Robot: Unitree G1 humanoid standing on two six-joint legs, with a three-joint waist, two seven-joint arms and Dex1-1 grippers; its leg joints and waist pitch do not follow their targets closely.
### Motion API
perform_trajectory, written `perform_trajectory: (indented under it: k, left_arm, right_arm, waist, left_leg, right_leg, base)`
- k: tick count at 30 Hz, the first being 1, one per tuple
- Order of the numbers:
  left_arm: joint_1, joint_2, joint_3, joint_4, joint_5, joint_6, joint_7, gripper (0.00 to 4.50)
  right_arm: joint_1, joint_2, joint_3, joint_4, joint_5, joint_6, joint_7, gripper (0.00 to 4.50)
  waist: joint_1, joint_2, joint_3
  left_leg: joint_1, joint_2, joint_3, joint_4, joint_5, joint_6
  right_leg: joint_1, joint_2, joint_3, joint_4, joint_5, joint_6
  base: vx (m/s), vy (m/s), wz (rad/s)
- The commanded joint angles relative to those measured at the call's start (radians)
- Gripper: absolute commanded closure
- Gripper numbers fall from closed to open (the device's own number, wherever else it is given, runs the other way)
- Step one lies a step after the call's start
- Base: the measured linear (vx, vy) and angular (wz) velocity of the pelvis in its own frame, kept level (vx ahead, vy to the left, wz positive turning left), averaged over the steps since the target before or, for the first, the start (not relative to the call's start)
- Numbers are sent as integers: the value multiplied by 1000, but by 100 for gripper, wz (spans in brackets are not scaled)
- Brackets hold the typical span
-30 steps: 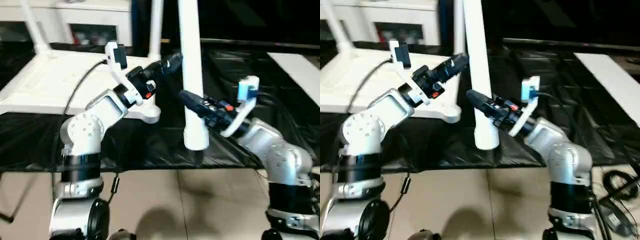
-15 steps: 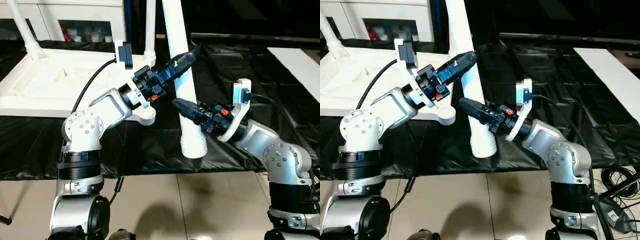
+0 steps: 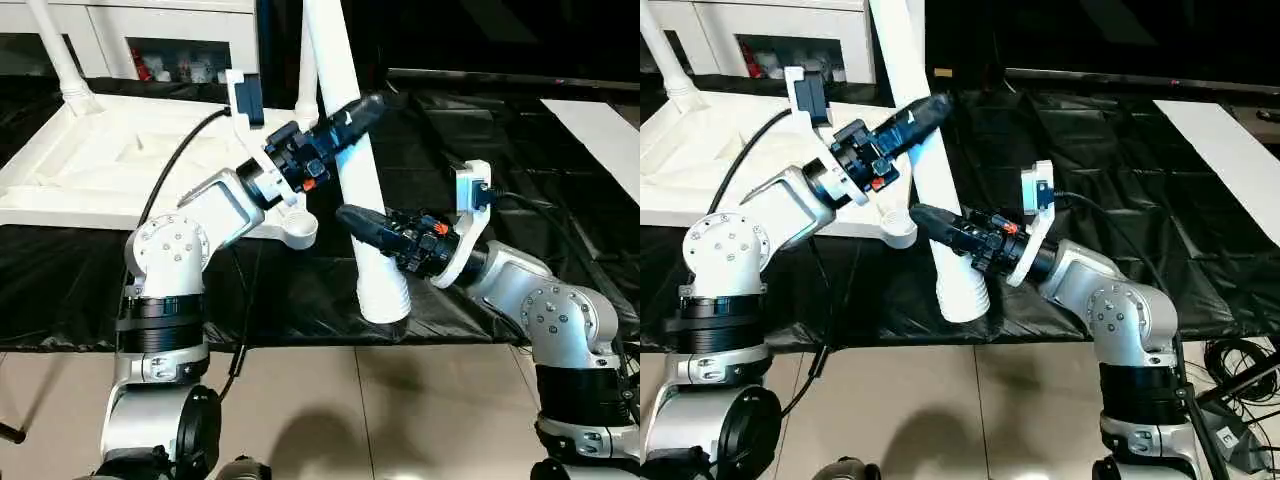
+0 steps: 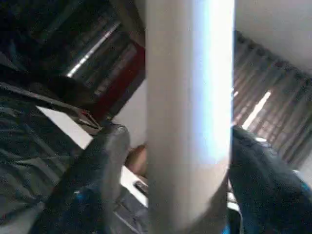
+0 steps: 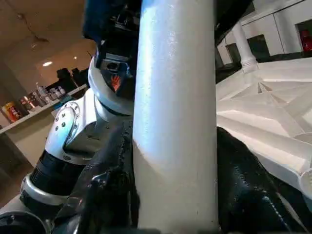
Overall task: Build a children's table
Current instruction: Pick table leg
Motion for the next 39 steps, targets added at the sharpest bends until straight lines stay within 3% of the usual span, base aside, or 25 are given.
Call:
perform_trajectory:
  k: [1,2,10,11,12,15,24,27,32,39]
  left_arm:
    - [-22,-3,-9,30,18,-14,15,163]
    - [-25,-3,-4,35,21,-21,18,174]
    - [-28,3,1,48,31,-40,30,230]
    - [-27,7,-3,46,39,-45,29,230]
    - [-27,9,-5,46,45,-47,29,253]
    - [-29,28,-26,47,69,-58,12,264]
    - [-54,55,-45,60,83,-70,-39,277]
    - [-61,67,-60,69,87,-74,-72,277]
    - [-80,80,-82,72,86,-63,-126,277]
    - [-87,97,-112,70,89,-44,-178,277]
  right_arm:
    - [-28,-13,4,-6,6,0,0,267]
    - [-30,-13,5,-6,7,0,0,212]
    - [-40,-17,11,9,6,-4,1,156]
    - [-43,-18,13,13,4,-3,3,156]
    - [-44,-21,15,14,2,-3,5,130]
    - [-51,-31,22,20,-2,-3,10,113]
    - [-66,-101,82,43,-38,33,53,34]
    - [-69,-133,120,55,-48,51,89,31]
    - [-83,-183,223,82,-90,61,174,31]
    - [-121,-198,272,130,-130,31,222,31]
  waist:
    - [2,-2,-72]
    - [4,-2,-73]
    - [12,-4,-76]
    - [12,-16,-76]
    - [14,-14,-76]
    - [16,-7,-75]
    - [15,-9,-72]
    - [15,-7,-72]
    - [14,-12,-72]
    - [17,-16,-73]
  left_leg:
    - [46,80,-27,-72,-66,12]
    - [46,80,-27,-72,-63,11]
    - [47,80,-25,-68,-33,27]
    - [45,80,-23,-68,-33,29]
    - [45,80,-24,-67,-32,29]
    - [49,82,-24,-69,-42,17]
    - [49,81,-20,-73,-80,-10]
    - [52,82,-16,-73,-102,-25]
    - [49,83,-16,-71,-89,-23]
    - [50,84,-14,-69,-80,-7]
  right_leg:
    - [42,-79,40,-60,57,-260]
    - [42,-78,40,-59,62,-261]
    - [42,-78,39,-54,98,-266]
    - [43,-78,38,-55,99,-271]
    - [44,-80,39,-52,97,-272]
    - [39,-78,38,-55,77,-263]
    - [40,-78,39,-59,38,-246]
    - [37,-77,40,-63,6,-241]
    - [39,-78,39,-58,32,-248]
    - [37,-80,39,-56,37,-266]
  base:
    - [0,0,0]
    - [0,0,0]
    - [0,0,0]
    - [0,0,0]
    - [0,0,0]
    - [0,0,0]
    - [0,0,0]
    - [0,0,0]
    - [0,0,0]
    - [0,0,0]
